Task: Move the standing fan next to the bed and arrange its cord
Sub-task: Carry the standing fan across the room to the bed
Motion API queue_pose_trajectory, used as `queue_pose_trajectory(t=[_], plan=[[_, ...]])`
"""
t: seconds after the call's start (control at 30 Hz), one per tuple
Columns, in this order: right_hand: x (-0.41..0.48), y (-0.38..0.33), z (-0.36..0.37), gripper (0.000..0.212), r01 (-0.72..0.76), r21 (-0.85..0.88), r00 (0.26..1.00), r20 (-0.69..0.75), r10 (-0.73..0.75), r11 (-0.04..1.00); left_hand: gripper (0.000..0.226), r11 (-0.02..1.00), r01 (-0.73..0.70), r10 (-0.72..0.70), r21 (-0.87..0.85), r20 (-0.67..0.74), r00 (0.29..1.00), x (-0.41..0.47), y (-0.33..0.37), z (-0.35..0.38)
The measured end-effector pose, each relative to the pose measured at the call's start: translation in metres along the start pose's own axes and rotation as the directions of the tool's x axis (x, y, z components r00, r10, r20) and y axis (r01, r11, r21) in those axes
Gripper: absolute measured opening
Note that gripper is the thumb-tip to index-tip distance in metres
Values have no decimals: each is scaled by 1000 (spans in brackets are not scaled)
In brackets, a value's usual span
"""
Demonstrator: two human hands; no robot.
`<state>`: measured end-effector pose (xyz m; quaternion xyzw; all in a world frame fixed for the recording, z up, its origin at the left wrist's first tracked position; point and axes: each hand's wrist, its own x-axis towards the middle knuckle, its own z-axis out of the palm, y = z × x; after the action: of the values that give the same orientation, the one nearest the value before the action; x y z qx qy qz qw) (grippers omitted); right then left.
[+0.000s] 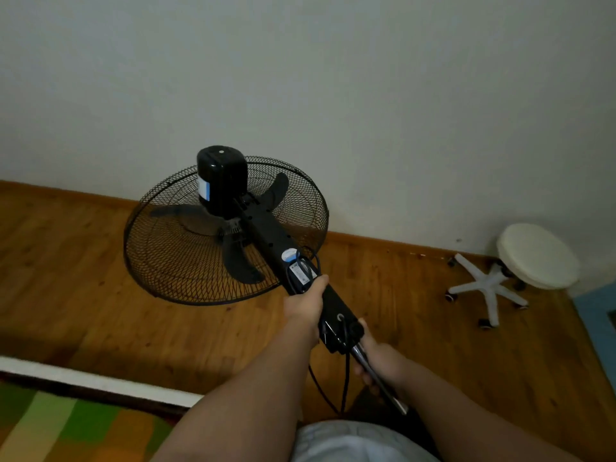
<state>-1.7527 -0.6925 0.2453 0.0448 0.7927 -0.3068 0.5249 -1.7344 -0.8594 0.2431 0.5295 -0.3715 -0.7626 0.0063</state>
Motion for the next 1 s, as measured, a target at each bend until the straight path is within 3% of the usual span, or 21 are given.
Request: queue_pose_trajectory(t=[0.2, 0.37, 0.53, 1.0], plan=[[36, -45, -6, 78, 15, -96, 999, 41, -11, 995, 73, 996, -27, 19, -82, -93, 996, 27, 32, -9], [69, -96, -22, 85, 61, -155, 992, 118, -43, 986, 78, 984, -64, 31, -168, -194, 980, 54, 70, 0], [108, -151, -58, 85, 103, -174, 978, 196, -68, 979, 76, 966, -76, 6, -248, -272, 962, 85, 111, 23], [169, -255, -97, 95, 168, -492, 950, 312, -7, 854, 71, 867, -204, -11, -454, -427, 904, 119, 166, 38]])
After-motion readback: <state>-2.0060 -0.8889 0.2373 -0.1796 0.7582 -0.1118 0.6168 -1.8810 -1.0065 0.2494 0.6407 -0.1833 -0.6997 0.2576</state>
